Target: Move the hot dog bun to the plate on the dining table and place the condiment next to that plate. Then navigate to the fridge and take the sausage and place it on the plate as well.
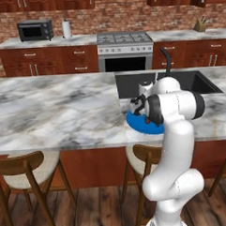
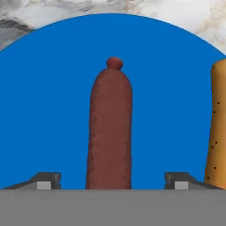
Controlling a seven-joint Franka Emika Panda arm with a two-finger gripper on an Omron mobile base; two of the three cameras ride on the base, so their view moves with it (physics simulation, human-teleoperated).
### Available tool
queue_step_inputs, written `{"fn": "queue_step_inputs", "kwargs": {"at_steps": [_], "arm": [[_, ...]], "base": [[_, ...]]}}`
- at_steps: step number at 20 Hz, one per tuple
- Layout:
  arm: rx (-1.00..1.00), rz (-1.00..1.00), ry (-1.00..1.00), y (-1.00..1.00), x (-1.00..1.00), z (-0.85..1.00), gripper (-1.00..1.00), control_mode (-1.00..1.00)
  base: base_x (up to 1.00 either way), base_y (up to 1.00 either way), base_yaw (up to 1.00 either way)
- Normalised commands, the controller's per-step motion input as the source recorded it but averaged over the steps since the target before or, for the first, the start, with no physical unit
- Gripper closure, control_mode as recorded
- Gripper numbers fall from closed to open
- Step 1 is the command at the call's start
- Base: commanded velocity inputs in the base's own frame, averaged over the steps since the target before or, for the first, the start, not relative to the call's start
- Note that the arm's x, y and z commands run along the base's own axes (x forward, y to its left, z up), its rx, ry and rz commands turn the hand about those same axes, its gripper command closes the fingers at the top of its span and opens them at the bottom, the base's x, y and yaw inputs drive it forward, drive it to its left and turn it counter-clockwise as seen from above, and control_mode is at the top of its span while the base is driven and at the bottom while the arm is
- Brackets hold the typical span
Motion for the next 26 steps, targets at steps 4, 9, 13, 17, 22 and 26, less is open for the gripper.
{"fn": "queue_step_inputs", "kwargs": {"at_steps": [4,9,13,17,22,26], "arm": [[0.0,0.0,-0.02,0.23,-0.54,0.97,-1.0,-1.0],[0.0,0.05,-0.02,0.31,-0.78,1.0,-1.0,-1.0],[0.06,0.08,0.0,0.26,-0.99,1.0,-1.0,-1.0],[0.13,0.05,0.0,0.06,-1.0,0.64,-1.0,-1.0],[0.11,0.1,-0.03,0.04,-1.0,0.09,-1.0,-1.0],[0.04,0.1,-0.04,0.22,-1.0,0.0,-1.0,-1.0]], "base": [[0.0,0.0,0.0],[0.0,0.0,0.0],[0.0,0.0,0.0],[0.0,0.0,0.0],[0.0,0.0,0.0],[0.0,0.0,0.0]]}}
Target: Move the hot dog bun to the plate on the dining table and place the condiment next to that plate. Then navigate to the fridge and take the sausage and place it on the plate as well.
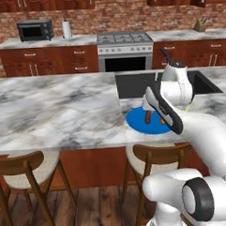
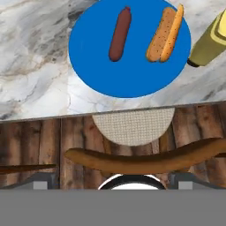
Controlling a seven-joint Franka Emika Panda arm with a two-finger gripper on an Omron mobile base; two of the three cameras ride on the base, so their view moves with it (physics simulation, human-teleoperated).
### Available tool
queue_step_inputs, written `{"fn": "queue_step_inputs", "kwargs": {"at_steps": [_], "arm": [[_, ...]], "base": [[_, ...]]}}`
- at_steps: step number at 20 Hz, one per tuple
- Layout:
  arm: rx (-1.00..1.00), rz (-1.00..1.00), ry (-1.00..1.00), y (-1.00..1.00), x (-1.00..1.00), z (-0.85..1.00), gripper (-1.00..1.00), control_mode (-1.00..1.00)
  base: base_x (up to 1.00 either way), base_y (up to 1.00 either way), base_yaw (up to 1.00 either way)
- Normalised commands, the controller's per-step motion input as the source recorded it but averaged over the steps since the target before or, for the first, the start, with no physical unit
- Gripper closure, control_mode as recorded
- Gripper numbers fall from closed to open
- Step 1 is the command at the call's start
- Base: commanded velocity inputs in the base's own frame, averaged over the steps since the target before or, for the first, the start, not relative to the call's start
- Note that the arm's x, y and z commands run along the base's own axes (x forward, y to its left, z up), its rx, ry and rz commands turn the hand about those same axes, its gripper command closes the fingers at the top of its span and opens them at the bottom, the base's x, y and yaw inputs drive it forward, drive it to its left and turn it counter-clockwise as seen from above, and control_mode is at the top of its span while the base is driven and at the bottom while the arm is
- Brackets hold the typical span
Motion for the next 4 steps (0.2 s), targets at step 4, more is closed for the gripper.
{"fn": "queue_step_inputs", "kwargs": {"at_steps": [4], "arm": [[0.0,0.05,0.0,0.58,-0.99,0.01,-1.0,-1.0]], "base": [[0.0,0.0,0.0]]}}
